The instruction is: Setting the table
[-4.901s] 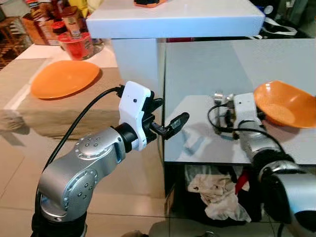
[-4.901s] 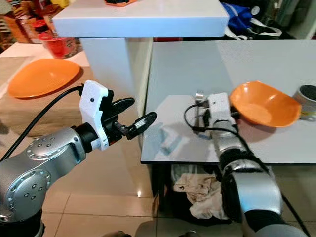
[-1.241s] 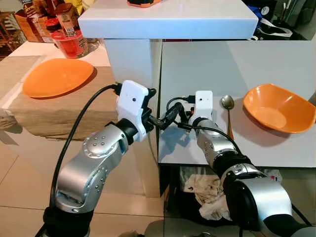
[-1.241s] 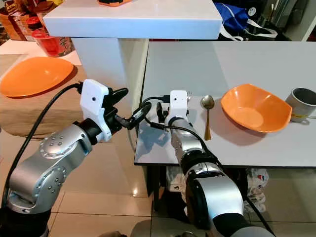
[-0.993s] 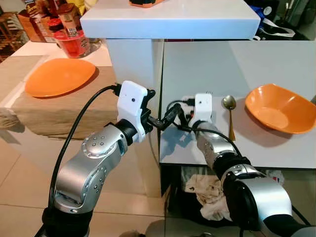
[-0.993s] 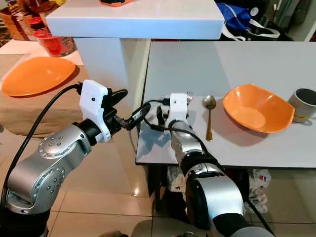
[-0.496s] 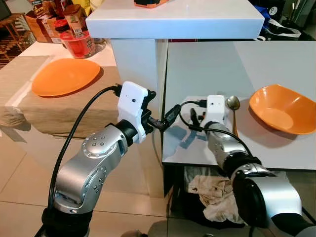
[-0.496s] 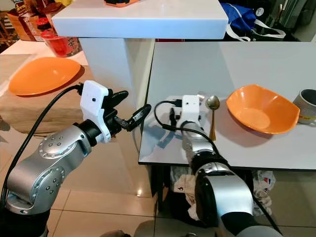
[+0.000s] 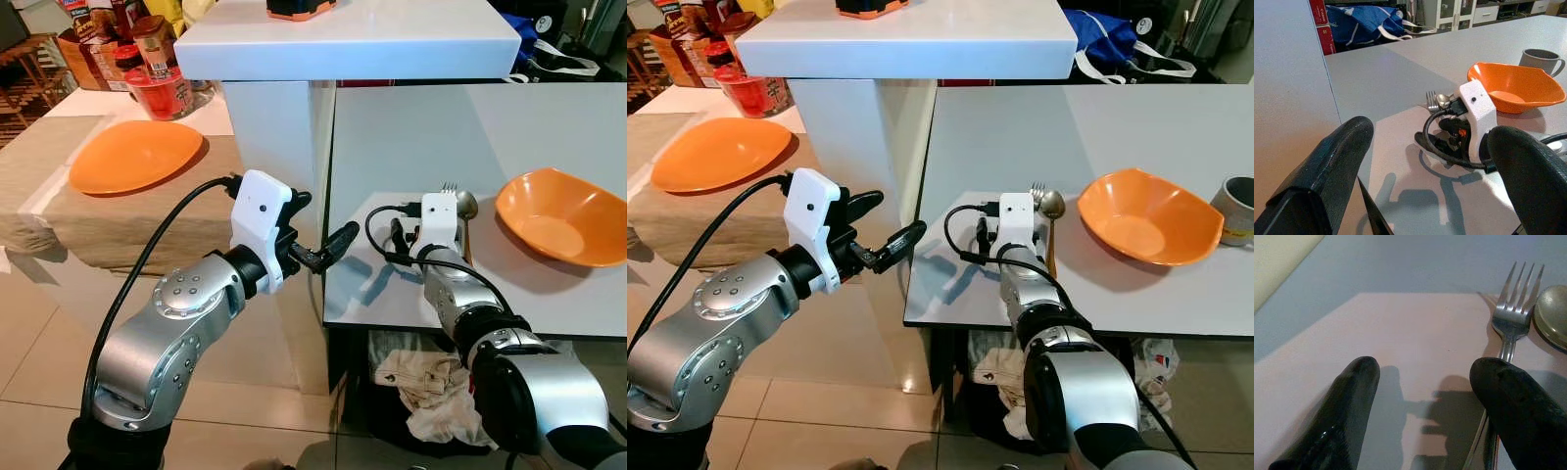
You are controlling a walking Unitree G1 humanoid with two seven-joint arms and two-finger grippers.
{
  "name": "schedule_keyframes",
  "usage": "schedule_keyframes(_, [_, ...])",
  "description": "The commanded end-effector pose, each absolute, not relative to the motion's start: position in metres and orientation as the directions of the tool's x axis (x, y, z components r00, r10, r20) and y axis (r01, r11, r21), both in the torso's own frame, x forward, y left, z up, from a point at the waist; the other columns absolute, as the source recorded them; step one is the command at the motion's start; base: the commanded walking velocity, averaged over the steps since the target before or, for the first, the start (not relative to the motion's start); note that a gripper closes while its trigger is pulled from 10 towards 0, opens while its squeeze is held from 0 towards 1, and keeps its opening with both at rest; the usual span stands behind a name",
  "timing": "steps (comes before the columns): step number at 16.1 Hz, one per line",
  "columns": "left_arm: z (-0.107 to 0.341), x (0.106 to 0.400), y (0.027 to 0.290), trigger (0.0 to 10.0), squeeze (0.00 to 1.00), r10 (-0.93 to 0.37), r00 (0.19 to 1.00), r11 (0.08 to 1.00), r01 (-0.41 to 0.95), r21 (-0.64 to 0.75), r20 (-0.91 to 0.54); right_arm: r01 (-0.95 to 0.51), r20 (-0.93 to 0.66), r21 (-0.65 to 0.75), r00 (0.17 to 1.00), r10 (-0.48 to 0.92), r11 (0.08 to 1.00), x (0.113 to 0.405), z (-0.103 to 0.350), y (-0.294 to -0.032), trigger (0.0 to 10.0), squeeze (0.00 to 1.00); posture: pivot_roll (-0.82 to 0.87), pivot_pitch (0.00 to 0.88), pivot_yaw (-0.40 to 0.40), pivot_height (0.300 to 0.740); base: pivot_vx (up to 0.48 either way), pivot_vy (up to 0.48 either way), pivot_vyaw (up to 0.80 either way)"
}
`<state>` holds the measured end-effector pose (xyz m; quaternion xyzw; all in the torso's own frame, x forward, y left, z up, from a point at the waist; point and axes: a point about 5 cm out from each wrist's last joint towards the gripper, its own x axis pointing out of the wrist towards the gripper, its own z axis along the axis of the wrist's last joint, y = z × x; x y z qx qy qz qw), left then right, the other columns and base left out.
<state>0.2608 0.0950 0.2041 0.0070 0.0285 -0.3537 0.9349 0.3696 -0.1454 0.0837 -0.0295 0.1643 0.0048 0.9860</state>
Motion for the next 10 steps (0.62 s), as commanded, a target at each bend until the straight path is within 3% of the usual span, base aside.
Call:
schedule_keyframes(1, [0.207, 0.262, 0.096, 10.0, 0.0, -0.657, 0.751, 0.752, 0.659, 0.008, -0.062, -0.037, -0.382, -0.073, 0.924, 0.006, 0.997, 0.362, 0.069, -0.145, 10.0, 0.0, 0.06, 0.009, 0.105, 0.736, 0.0, 0.0, 0.0])
schedule_keyframes(4, [0.204, 0.262, 0.097, 10.0, 0.0, -0.643, 0.763, 0.763, 0.646, 0.024, -0.07, -0.124, -0.251, -0.201, 0.965, 0.071, 0.972, 0.373, 0.093, -0.135, 10.0, 0.0, 0.06, 0.004, 0.098, 0.736, 0.0, 0.0, 0.0])
schedule_keyframes(10, [0.201, 0.257, 0.095, 10.0, 0.0, -0.683, 0.725, 0.726, 0.687, 0.02, -0.086, -0.149, -0.263, -0.232, 0.961, 0.086, 0.961, 0.369, 0.087, -0.134, 10.0, 0.0, 0.05, 0.0, 0.088, 0.736, 0.0, 0.0, 0.0])
